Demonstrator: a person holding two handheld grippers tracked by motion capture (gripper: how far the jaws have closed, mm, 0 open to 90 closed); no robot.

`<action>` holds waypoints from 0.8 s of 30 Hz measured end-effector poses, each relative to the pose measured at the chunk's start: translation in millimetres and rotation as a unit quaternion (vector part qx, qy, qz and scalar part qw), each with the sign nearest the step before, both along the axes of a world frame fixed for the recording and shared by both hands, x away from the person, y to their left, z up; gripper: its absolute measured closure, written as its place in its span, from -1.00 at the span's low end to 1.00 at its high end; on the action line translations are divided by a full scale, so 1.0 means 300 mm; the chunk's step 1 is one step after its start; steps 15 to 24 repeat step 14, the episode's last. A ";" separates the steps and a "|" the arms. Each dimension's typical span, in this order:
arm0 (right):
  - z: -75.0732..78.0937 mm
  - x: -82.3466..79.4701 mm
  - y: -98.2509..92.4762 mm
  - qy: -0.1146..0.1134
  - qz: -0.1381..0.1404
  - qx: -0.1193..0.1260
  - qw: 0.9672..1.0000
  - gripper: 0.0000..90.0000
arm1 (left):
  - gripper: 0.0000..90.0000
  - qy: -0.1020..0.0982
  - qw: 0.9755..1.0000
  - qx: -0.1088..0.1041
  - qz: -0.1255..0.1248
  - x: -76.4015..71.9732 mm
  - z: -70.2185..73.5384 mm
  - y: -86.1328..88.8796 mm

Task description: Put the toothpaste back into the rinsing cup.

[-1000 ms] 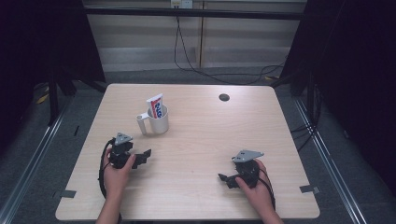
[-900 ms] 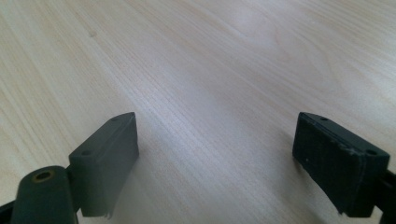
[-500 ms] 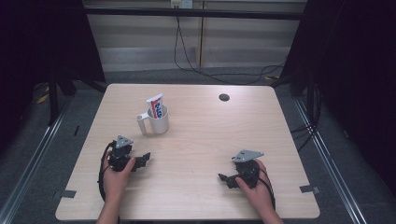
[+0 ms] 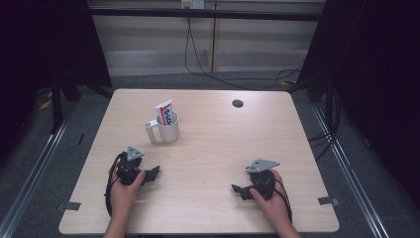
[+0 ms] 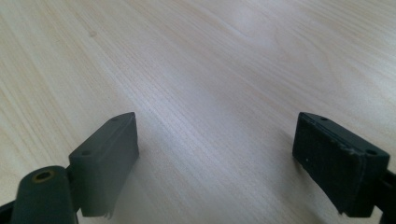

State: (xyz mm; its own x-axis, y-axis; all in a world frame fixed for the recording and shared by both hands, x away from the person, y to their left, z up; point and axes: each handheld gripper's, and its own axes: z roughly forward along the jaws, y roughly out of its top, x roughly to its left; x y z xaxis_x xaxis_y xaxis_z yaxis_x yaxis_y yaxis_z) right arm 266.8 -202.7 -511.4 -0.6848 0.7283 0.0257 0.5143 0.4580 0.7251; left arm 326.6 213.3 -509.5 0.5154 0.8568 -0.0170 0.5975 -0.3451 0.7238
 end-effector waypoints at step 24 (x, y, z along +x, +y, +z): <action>0.000 -0.001 0.000 0.001 -0.001 -0.001 1.000 -0.69 | -0.67 -0.001 1.000 0.000 0.000 0.001 -0.002 -0.001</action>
